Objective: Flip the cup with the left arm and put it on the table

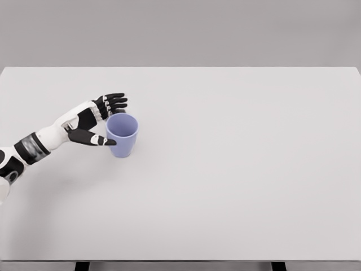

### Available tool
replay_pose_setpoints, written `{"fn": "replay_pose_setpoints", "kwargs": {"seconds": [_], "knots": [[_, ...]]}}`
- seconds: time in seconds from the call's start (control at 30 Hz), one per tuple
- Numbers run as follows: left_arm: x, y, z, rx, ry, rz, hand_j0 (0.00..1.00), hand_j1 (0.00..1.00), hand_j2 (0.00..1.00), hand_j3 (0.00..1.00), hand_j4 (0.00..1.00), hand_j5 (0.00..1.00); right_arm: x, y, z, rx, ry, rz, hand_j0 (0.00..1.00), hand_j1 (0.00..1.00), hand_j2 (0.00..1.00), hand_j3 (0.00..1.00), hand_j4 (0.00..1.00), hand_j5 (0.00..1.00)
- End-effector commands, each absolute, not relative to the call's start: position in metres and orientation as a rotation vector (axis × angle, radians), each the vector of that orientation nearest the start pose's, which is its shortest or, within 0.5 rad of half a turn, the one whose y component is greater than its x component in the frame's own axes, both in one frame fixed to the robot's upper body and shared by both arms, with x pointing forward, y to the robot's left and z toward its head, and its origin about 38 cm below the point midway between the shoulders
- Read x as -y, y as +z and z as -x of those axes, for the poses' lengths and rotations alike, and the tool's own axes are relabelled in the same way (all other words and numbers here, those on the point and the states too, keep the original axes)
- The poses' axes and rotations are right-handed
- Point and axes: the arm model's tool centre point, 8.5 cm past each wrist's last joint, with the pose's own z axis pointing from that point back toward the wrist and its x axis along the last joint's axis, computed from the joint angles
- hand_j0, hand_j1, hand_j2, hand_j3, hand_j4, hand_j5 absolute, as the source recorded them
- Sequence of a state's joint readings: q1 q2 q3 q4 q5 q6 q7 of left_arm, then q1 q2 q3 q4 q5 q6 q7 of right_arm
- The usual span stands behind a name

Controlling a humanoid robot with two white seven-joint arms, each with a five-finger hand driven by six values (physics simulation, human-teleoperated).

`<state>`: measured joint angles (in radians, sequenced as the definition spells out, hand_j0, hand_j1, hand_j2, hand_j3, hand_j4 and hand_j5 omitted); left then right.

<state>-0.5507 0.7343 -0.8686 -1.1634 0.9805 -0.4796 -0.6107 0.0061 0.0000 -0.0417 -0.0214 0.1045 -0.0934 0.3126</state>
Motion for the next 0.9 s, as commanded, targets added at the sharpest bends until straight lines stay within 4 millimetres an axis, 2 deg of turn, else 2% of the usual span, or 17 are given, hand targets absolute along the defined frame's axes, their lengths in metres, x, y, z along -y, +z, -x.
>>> {"fn": "replay_pose_setpoints", "kwargs": {"seconds": [0.0, 0.13, 0.2, 0.27, 0.33, 0.67, 0.77, 0.87], "knots": [[-0.334, 0.135, -0.427, 1.61, -0.772, 0.583, 1.0, 1.0, 1.0, 1.0, 1.0, 1.0, 0.245, -0.26, -0.011, 0.094, 0.083, -0.227, 1.0, 1.0, 1.0, 1.0, 1.0, 1.0], [-0.361, 0.168, -0.425, 1.655, -0.862, 0.49, 1.0, 1.0, 1.0, 1.0, 1.0, 1.0, 0.245, -0.26, -0.012, 0.096, 0.084, -0.227, 1.0, 1.0, 1.0, 1.0, 1.0, 1.0], [-0.381, 0.203, -0.427, 1.636, -1.051, 0.342, 1.0, 1.0, 1.0, 1.0, 1.0, 1.0, 0.245, -0.26, -0.012, 0.096, 0.084, -0.227, 1.0, 1.0, 1.0, 1.0, 1.0, 1.0], [-0.386, 0.219, -0.427, 1.605, -1.215, 0.233, 1.0, 1.0, 1.0, 1.0, 1.0, 1.0, 0.245, -0.26, -0.011, 0.094, 0.083, -0.227, 1.0, 1.0, 1.0, 1.0, 1.0, 1.0], [-0.388, 0.218, -0.428, 1.576, -1.268, 0.191, 1.0, 1.0, 1.0, 1.0, 1.0, 1.0, 0.245, -0.26, -0.011, 0.095, 0.082, -0.227, 1.0, 1.0, 1.0, 1.0, 1.0, 1.0], [-0.39, 0.214, -0.427, 1.566, -1.268, 0.187, 1.0, 1.0, 1.0, 1.0, 1.0, 1.0, 0.245, -0.26, -0.012, 0.096, 0.084, -0.227, 1.0, 1.0, 1.0, 1.0, 1.0, 1.0], [-0.384, 0.202, -0.426, 1.514, -1.349, 0.159, 1.0, 1.0, 1.0, 1.0, 1.0, 1.0, 0.245, -0.26, -0.011, 0.094, 0.083, -0.227, 1.0, 1.0, 1.0, 1.0, 1.0, 1.0], [-0.38, 0.199, -0.426, 1.506, -1.367, 0.156, 1.0, 1.0, 1.0, 1.0, 1.0, 1.0, 0.245, -0.26, -0.011, 0.094, 0.083, -0.227, 1.0, 1.0, 1.0, 1.0, 1.0, 1.0]]}}
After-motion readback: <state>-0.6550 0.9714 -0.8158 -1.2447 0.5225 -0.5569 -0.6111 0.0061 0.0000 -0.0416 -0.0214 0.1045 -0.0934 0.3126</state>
